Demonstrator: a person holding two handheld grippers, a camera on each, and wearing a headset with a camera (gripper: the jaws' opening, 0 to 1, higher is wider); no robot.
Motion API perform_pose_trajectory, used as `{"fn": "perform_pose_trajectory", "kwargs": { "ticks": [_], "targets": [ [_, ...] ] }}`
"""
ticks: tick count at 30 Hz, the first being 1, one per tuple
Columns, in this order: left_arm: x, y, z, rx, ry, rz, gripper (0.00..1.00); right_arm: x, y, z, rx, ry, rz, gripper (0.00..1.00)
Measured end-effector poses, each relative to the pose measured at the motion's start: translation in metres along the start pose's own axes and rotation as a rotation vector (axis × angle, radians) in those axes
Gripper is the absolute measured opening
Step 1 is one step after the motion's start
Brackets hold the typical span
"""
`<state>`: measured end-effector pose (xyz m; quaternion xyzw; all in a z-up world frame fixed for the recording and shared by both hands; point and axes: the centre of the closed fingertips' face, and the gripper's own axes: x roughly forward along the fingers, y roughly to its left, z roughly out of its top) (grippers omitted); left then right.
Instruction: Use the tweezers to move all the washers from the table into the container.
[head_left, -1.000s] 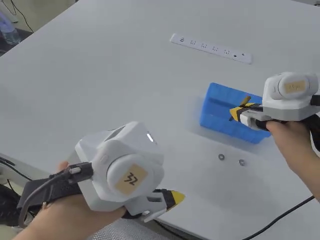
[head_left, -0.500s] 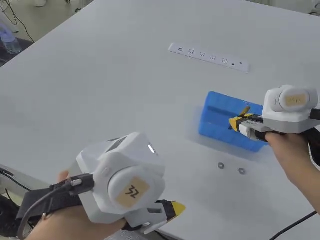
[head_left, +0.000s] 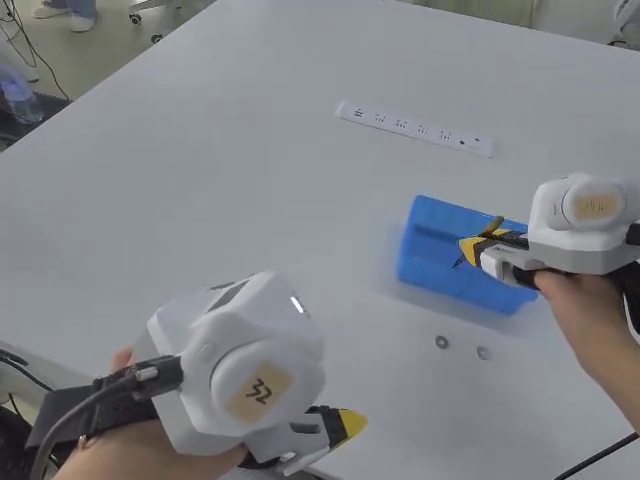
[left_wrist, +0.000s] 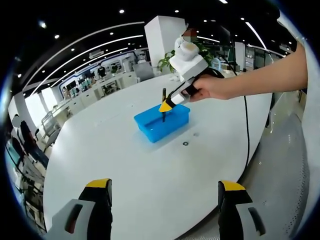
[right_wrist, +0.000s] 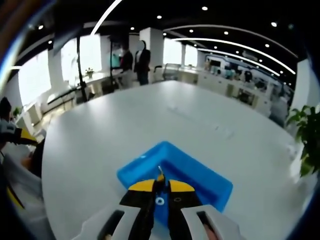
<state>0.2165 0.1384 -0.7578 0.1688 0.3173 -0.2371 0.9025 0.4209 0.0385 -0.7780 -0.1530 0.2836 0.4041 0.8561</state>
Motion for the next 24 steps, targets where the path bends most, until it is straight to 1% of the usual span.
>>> {"fn": "perform_pose_trajectory", "kwargs": {
  "ticks": [4, 8, 12, 14, 16, 18, 20, 24],
  "targets": [
    [-0.001, -0.001, 0.001, 0.006, -0.003, 0.001, 0.9, -0.005, -0.003, 0.009, -0.01, -0.02, -0.005, 0.04],
    [-0.003, -0.001, 0.003, 0.007, -0.011, 0.005, 0.9, -0.016, 0.002, 0.02, -0.03, -0.039, -0.011, 0.04],
    [-0.005, -0.001, 0.002, -0.007, -0.015, 0.007, 0.9, -0.023, 0.002, 0.025, -0.048, -0.053, -0.02, 0.04],
    [-0.006, -0.001, 0.001, -0.006, -0.014, 0.008, 0.9, -0.027, 0.006, 0.03, -0.044, -0.063, -0.013, 0.04],
    [-0.007, -0.002, 0.0, -0.003, -0.011, 0.008, 0.89, -0.034, 0.006, 0.032, -0.031, -0.075, -0.012, 0.04],
    [-0.007, -0.002, 0.0, -0.005, -0.014, 0.01, 0.9, -0.036, 0.012, 0.035, -0.023, -0.08, -0.005, 0.04],
    [-0.008, -0.002, 0.0, -0.008, -0.016, 0.011, 0.9, -0.041, 0.015, 0.039, -0.017, -0.097, 0.002, 0.05],
    [-0.007, -0.002, 0.001, -0.01, -0.02, 0.012, 0.9, -0.048, 0.026, 0.038, -0.033, -0.103, 0.01, 0.05]
  ]
}}
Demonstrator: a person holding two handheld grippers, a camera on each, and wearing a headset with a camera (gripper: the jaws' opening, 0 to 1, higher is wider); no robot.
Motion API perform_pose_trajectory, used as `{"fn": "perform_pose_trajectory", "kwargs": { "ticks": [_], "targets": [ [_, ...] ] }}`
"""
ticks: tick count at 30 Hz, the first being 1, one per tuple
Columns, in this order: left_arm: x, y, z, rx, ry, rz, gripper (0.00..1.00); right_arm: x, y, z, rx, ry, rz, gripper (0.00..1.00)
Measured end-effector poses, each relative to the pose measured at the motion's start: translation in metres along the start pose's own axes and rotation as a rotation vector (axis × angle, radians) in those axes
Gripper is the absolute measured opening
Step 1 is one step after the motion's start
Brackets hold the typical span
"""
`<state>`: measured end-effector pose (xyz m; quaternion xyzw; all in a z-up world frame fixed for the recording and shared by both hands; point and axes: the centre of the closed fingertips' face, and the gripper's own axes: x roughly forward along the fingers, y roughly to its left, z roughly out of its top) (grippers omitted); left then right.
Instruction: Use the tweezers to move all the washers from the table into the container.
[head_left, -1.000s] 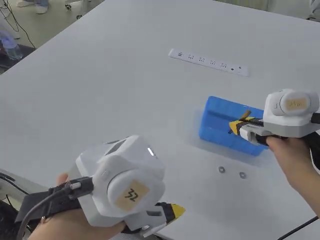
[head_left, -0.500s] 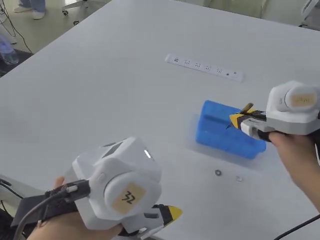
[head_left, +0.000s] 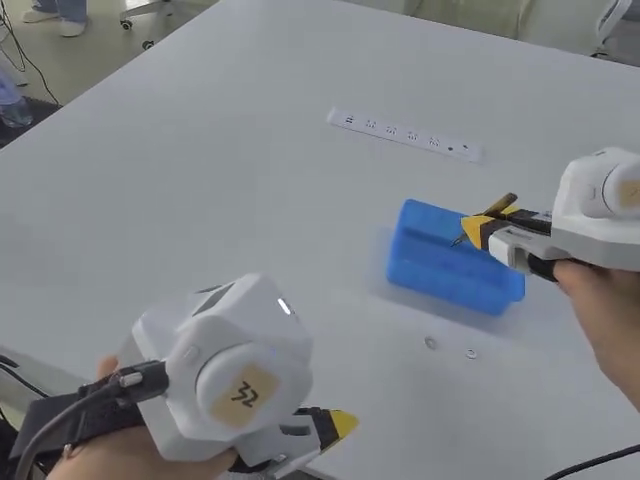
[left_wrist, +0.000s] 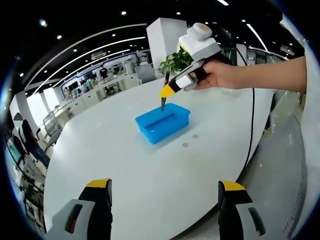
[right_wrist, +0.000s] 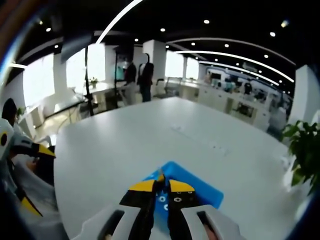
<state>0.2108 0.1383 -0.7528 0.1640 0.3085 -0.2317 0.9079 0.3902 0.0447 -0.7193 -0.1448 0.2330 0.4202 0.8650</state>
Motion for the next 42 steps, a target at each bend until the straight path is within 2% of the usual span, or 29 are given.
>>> {"fn": "perform_pose_trajectory", "kwargs": {
  "ticks": [6, 16, 32, 36, 42],
  "targets": [
    [0.001, -0.002, 0.001, 0.004, -0.001, -0.003, 0.9, -0.007, 0.007, -0.011, -0.002, 0.018, 0.024, 0.04],
    [0.0, -0.003, -0.002, -0.002, 0.007, 0.001, 0.89, -0.014, 0.023, -0.027, 0.069, 0.04, 0.082, 0.05],
    [0.001, -0.004, -0.003, 0.001, 0.013, -0.002, 0.89, -0.014, 0.041, -0.054, 0.101, 0.093, 0.113, 0.05],
    [0.001, -0.005, -0.006, -0.001, 0.017, -0.007, 0.9, -0.011, 0.046, -0.067, 0.083, 0.131, 0.114, 0.05],
    [0.001, -0.006, -0.008, -0.002, 0.021, -0.009, 0.9, -0.008, 0.053, -0.081, 0.102, 0.163, 0.123, 0.05]
  ]
}}
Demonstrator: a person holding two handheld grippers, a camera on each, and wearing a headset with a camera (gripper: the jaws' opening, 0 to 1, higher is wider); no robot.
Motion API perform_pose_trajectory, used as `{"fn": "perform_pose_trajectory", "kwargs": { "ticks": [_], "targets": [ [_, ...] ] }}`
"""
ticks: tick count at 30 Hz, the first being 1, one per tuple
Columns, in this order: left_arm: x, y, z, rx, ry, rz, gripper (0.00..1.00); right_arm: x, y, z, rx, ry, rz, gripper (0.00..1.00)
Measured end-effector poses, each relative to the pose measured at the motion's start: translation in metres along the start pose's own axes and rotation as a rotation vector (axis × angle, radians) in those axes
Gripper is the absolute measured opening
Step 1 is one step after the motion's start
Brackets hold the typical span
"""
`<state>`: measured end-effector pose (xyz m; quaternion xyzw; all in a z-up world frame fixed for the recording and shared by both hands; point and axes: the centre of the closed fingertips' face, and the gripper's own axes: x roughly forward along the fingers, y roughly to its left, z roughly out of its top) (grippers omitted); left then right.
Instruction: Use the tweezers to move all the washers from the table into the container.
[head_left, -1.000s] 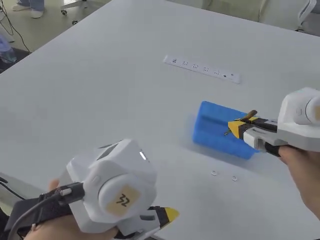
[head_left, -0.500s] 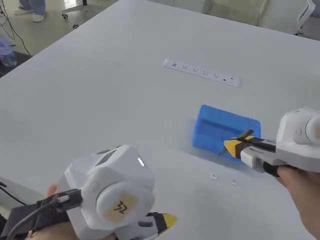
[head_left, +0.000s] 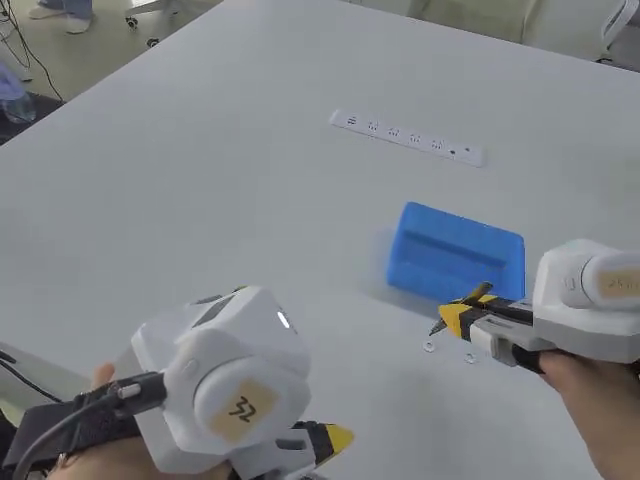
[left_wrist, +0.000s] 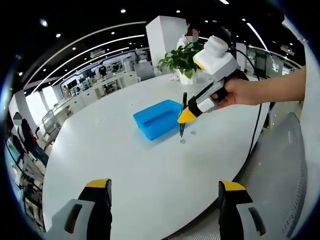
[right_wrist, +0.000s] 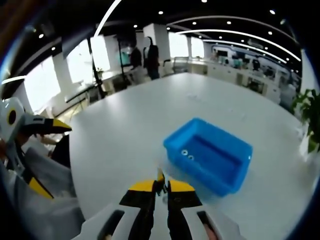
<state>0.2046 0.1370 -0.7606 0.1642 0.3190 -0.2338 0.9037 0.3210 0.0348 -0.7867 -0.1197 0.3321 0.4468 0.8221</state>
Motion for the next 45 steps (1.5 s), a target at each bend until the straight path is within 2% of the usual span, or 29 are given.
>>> {"fn": "perform_pose_trajectory", "kwargs": {
  "ticks": [14, 25, 26, 29, 32, 36, 45],
  "targets": [
    [0.002, 0.001, -0.005, -0.007, 0.013, 0.003, 0.9, 0.007, 0.003, -0.014, -0.007, 0.062, 0.007, 0.05],
    [0.003, 0.002, -0.007, -0.002, 0.021, 0.004, 0.9, 0.012, -0.001, -0.02, -0.013, 0.081, 0.003, 0.05],
    [0.003, 0.002, -0.007, 0.0, 0.023, 0.004, 0.9, 0.012, -0.002, -0.019, -0.014, 0.066, 0.002, 0.05],
    [0.004, 0.003, -0.007, 0.0, 0.023, 0.007, 0.89, 0.012, -0.003, -0.02, -0.022, 0.072, -0.001, 0.04],
    [0.004, 0.002, -0.007, -0.001, 0.022, 0.005, 0.89, 0.012, -0.004, -0.02, -0.055, 0.07, -0.022, 0.04],
    [0.004, 0.001, -0.008, 0.002, 0.023, 0.003, 0.89, 0.015, -0.004, -0.019, -0.089, 0.064, -0.027, 0.04],
    [0.002, 0.003, -0.005, 0.003, 0.017, 0.008, 0.89, 0.02, -0.008, -0.019, -0.097, 0.066, -0.036, 0.03]
  ]
}}
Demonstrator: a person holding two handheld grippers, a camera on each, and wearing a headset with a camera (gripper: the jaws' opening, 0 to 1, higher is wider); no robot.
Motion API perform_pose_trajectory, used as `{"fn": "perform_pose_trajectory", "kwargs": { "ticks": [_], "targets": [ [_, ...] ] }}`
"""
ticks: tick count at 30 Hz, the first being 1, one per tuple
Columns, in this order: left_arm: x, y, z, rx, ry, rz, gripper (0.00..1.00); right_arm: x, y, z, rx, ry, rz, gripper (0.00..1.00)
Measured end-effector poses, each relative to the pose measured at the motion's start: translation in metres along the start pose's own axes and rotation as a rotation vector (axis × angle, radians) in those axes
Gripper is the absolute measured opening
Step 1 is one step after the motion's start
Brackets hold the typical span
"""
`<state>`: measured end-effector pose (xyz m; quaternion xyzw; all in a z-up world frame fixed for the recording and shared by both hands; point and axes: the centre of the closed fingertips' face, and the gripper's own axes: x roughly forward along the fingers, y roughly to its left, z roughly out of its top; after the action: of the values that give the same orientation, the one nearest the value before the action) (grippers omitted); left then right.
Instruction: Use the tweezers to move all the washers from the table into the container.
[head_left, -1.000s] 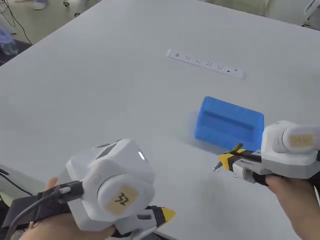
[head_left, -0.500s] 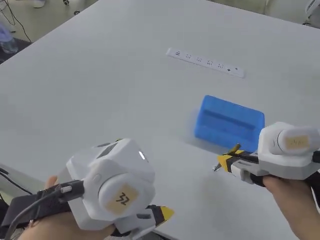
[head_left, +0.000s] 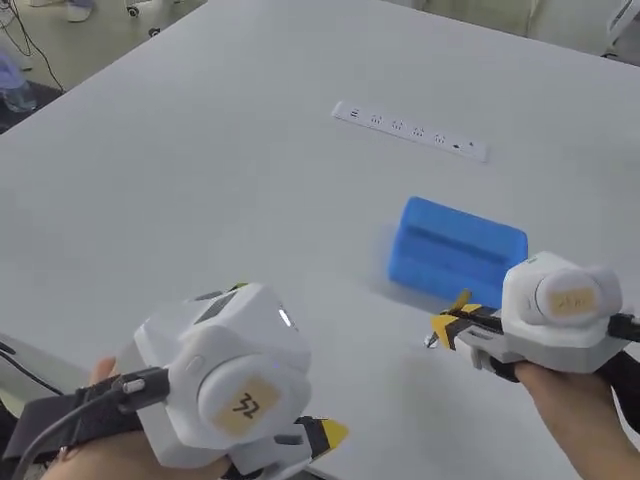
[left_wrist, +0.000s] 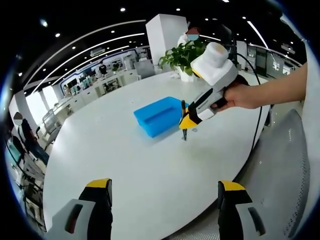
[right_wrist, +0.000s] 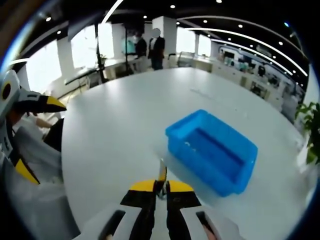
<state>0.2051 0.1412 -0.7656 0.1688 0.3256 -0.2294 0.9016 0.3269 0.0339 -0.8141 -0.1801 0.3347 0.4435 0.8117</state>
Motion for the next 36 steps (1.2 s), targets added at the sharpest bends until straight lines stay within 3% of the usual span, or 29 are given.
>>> {"fn": "perform_pose_trajectory", "kwargs": {
  "ticks": [8, 15, 19, 22, 31, 36],
  "targets": [
    [-0.002, 0.002, 0.002, 0.0, -0.006, 0.001, 0.9, -0.004, -0.003, 0.0, -0.008, 0.01, -0.005, 0.03],
    [-0.003, 0.002, 0.005, -0.002, -0.016, 0.006, 0.91, -0.013, -0.005, 0.009, 0.006, -0.016, -0.007, 0.03],
    [-0.002, 0.0, 0.005, -0.006, -0.015, -0.002, 0.94, -0.021, -0.005, 0.02, 0.013, -0.041, -0.015, 0.03],
    [-0.003, -0.007, 0.01, -0.04, -0.054, -0.042, 0.99, -0.026, -0.008, 0.026, 0.01, -0.056, -0.028, 0.03],
    [-0.004, -0.006, 0.013, -0.041, -0.064, -0.03, 0.99, -0.039, -0.017, 0.042, 0.007, -0.089, -0.055, 0.03],
    [-0.005, -0.003, 0.015, -0.047, -0.072, -0.021, 0.99, -0.047, -0.024, 0.061, -0.006, -0.131, -0.063, 0.03]
  ]
}}
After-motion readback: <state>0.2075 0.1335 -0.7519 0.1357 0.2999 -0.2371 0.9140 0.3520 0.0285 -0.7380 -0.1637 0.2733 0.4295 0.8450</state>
